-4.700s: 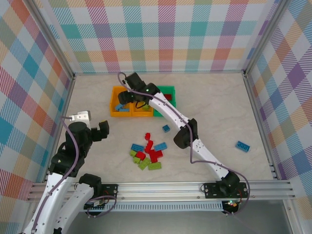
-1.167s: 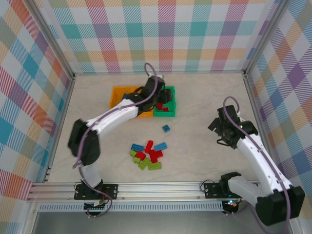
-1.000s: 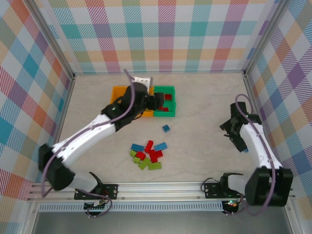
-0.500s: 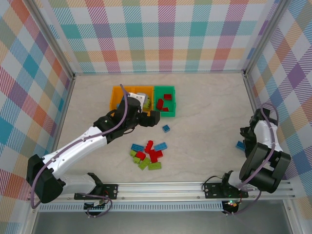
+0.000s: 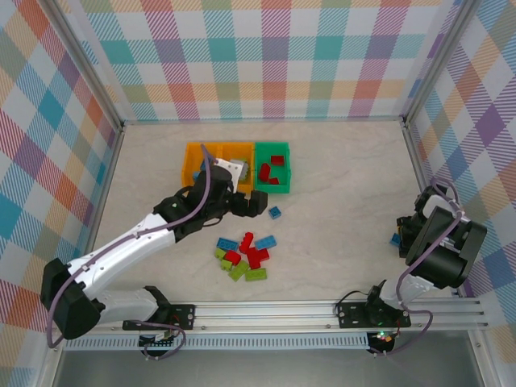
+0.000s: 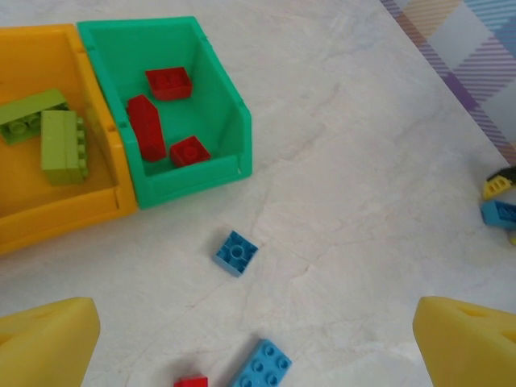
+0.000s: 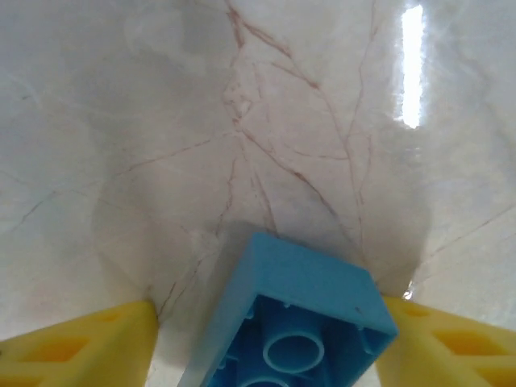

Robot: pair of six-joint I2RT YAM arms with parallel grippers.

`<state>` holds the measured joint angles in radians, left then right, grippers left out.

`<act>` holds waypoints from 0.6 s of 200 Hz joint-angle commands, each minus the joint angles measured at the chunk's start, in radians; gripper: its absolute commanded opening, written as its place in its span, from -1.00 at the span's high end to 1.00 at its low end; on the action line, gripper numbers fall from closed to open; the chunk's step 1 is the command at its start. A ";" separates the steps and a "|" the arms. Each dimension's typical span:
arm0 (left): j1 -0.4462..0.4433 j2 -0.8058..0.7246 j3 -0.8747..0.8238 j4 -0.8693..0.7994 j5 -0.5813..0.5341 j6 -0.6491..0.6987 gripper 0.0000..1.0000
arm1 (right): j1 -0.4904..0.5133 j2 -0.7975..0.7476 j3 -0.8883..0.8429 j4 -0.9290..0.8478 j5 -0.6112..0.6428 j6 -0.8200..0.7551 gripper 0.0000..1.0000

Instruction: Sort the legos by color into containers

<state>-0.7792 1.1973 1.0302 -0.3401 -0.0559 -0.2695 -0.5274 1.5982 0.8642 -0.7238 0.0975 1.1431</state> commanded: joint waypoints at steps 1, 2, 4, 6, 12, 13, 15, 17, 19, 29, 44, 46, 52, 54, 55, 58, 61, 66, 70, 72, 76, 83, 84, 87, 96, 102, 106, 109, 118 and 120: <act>-0.022 -0.095 -0.015 0.010 0.042 0.092 -1.00 | -0.010 0.042 -0.019 0.043 -0.007 -0.006 -0.06; -0.022 -0.098 -0.016 0.008 0.041 0.095 -1.00 | -0.010 0.042 -0.019 0.043 -0.008 -0.006 -0.05; -0.023 -0.106 -0.017 0.006 0.041 0.102 -1.00 | -0.011 0.041 -0.020 0.046 -0.010 -0.008 -0.02; -0.023 -0.113 -0.018 0.004 0.043 0.107 -1.00 | -0.011 0.040 -0.020 0.047 -0.010 -0.009 0.00; -0.023 -0.136 -0.021 -0.004 0.048 0.128 -1.00 | -0.011 0.035 -0.023 0.050 -0.010 -0.011 0.07; -0.023 -0.140 -0.021 -0.006 0.048 0.131 -1.00 | -0.011 0.035 -0.023 0.050 -0.010 -0.011 0.07; -0.022 -0.147 -0.023 -0.009 0.050 0.138 -1.00 | -0.011 0.034 -0.025 0.051 -0.010 -0.012 0.09; -0.023 -0.155 -0.024 -0.010 0.051 0.145 -1.00 | -0.012 0.032 -0.026 0.052 -0.010 -0.014 0.11; -0.023 -0.162 -0.027 -0.012 0.054 0.151 -1.00 | -0.012 0.028 -0.026 0.054 -0.011 -0.015 0.13; -0.023 -0.199 -0.035 -0.027 0.059 0.178 -1.00 | -0.013 0.012 -0.029 0.064 -0.017 -0.034 0.23; -0.022 -0.254 -0.050 -0.048 0.056 0.210 -1.00 | -0.011 -0.034 -0.045 0.097 -0.037 -0.086 0.39; -0.022 -0.262 -0.052 -0.051 0.054 0.214 -1.00 | -0.011 -0.042 -0.048 0.104 -0.042 -0.095 0.40; -0.023 -0.285 -0.062 -0.058 0.044 0.223 -1.00 | -0.009 -0.067 -0.055 0.122 -0.054 -0.120 0.47; -0.023 -0.293 -0.065 -0.060 0.041 0.226 -1.00 | -0.009 -0.076 -0.058 0.129 -0.059 -0.128 0.48; -0.022 -0.296 -0.067 -0.061 0.040 0.227 -1.00 | -0.009 -0.081 -0.059 0.132 -0.062 -0.133 0.48; -0.022 -0.307 -0.073 -0.063 0.038 0.231 -1.00 | -0.007 -0.095 -0.064 0.141 -0.070 -0.146 0.49; -0.022 -0.318 -0.078 -0.067 0.035 0.235 -1.00 | -0.005 -0.110 -0.068 0.149 -0.079 -0.161 0.50; -0.022 -0.336 -0.088 -0.071 0.034 0.244 -1.00 | 0.000 -0.129 -0.070 0.157 -0.089 -0.182 0.50; -0.023 -0.350 -0.095 -0.075 0.031 0.251 -1.00 | 0.010 -0.154 -0.070 0.158 -0.098 -0.206 0.49; -0.022 -0.357 -0.099 -0.078 0.031 0.254 -1.00 | 0.012 -0.160 -0.069 0.158 -0.099 -0.212 0.48; -0.023 -0.370 -0.105 -0.084 0.031 0.263 -1.00 | 0.024 -0.181 -0.067 0.154 -0.106 -0.232 0.47; -0.022 -0.392 -0.114 -0.102 0.028 0.277 -1.00 | 0.051 -0.219 -0.060 0.154 -0.122 -0.270 0.44; -0.022 -0.395 -0.114 -0.105 0.028 0.280 -1.00 | 0.056 -0.225 -0.060 0.154 -0.125 -0.275 0.44; -0.022 -0.403 -0.116 -0.114 0.027 0.286 -1.00 | 0.072 -0.243 -0.056 0.154 -0.134 -0.290 0.43; -0.022 -0.424 -0.114 -0.155 0.023 0.315 -1.00 | 0.128 -0.299 -0.049 0.163 -0.167 -0.332 0.42; -0.022 -0.435 -0.109 -0.189 0.013 0.335 -1.00 | 0.174 -0.337 -0.046 0.179 -0.200 -0.366 0.41; -0.022 -0.440 -0.101 -0.212 -0.004 0.345 -1.00 | 0.220 -0.363 -0.044 0.189 -0.225 -0.389 0.41; -0.022 -0.444 -0.096 -0.231 -0.023 0.346 -1.00 | 0.240 -0.378 -0.041 0.194 -0.229 -0.397 0.41; -0.022 -0.449 -0.076 -0.280 -0.099 0.341 -1.00 | 0.342 -0.423 -0.029 0.218 -0.238 -0.429 0.40; -0.023 -0.449 -0.071 -0.290 -0.117 0.340 -1.00 | 0.366 -0.432 -0.026 0.223 -0.238 -0.437 0.40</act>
<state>-0.7898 0.7761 0.9268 -0.4797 -0.0383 0.0090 -0.3557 1.2800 0.8013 -0.5747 -0.0288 0.8688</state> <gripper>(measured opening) 0.998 0.320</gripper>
